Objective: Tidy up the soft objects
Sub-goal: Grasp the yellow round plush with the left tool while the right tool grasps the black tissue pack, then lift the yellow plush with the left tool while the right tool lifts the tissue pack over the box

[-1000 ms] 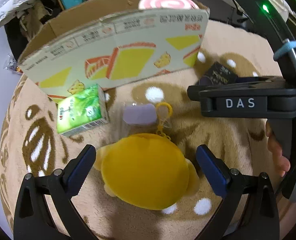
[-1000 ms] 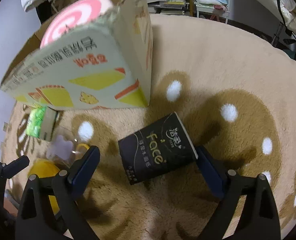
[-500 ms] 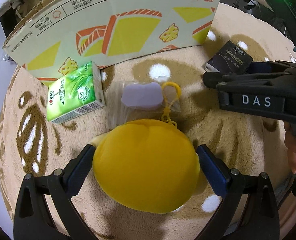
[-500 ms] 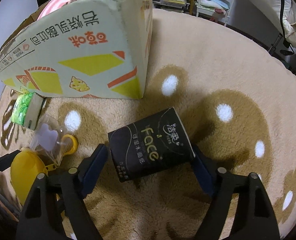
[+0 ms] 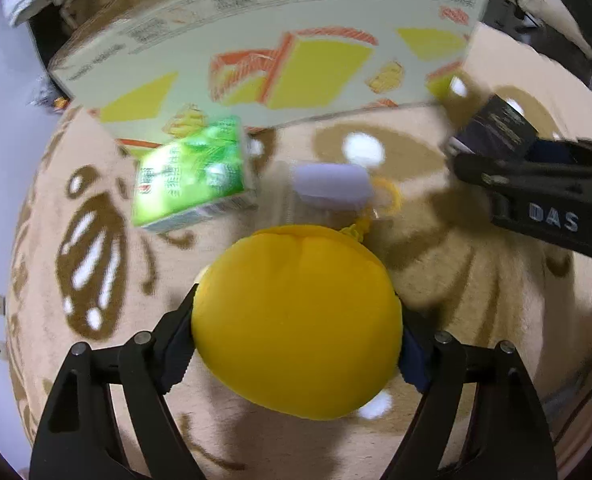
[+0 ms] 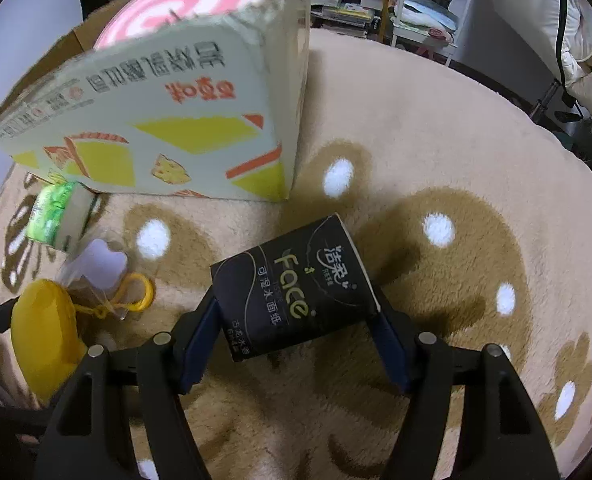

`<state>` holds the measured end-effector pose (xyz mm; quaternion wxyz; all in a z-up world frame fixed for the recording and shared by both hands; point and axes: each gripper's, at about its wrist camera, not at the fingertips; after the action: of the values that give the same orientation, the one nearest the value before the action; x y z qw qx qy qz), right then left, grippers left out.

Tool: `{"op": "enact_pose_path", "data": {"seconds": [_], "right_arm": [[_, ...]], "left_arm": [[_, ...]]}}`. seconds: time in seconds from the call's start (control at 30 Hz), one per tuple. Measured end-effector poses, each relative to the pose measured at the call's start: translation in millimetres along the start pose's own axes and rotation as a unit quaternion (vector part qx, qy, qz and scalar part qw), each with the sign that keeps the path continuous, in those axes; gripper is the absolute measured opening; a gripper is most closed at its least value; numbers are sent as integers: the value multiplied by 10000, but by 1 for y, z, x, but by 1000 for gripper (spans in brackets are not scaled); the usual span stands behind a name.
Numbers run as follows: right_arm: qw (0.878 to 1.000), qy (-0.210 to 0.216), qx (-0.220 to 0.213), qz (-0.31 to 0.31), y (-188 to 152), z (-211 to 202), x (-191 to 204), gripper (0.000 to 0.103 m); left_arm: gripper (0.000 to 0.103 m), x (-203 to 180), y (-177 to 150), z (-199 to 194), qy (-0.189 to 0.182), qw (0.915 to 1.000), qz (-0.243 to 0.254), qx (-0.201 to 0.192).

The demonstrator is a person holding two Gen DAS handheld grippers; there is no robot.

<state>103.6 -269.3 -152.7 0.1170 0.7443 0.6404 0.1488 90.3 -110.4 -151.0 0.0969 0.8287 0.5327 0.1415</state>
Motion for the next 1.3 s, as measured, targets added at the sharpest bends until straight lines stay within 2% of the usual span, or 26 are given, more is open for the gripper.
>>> {"op": "enact_pose_path", "data": {"seconds": [0.13,0.3,0.43,0.67,0.87,1.03,1.3], "right_arm": [[9993,223,-295,17,-2,-22,5,74],[9963,533,-671,77,-4,-49,7,74],[9914,752,-1064,96,-4,-71,9,74],[9769,924,-1926,-60,4,-104,16,74],[9677,910,-2332,-299,14,-121,31,74],[9599,917,-2609,-457,25,-130,40,74],[9537,972,-2799,-514,52,-129,42,74]], "left_arm": [[82,22,-3,-21,-13,9985,-359,-406],[82,49,-4,-53,-19,9910,-762,-1101],[82,61,-1,-76,77,9825,-918,-1621],[82,78,5,-111,180,9614,-1010,-2555],[82,78,14,-131,147,9503,-1068,-2922],[82,81,27,-137,72,9456,-936,-3116],[83,81,52,-141,142,9367,-779,-3411]]}}
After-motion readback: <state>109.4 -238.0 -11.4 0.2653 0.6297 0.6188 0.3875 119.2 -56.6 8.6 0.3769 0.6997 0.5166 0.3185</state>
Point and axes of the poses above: each gripper's, at about its wrist camera, not at the fingertips, and z roughly the way its jaws point, x to its left, y to its top
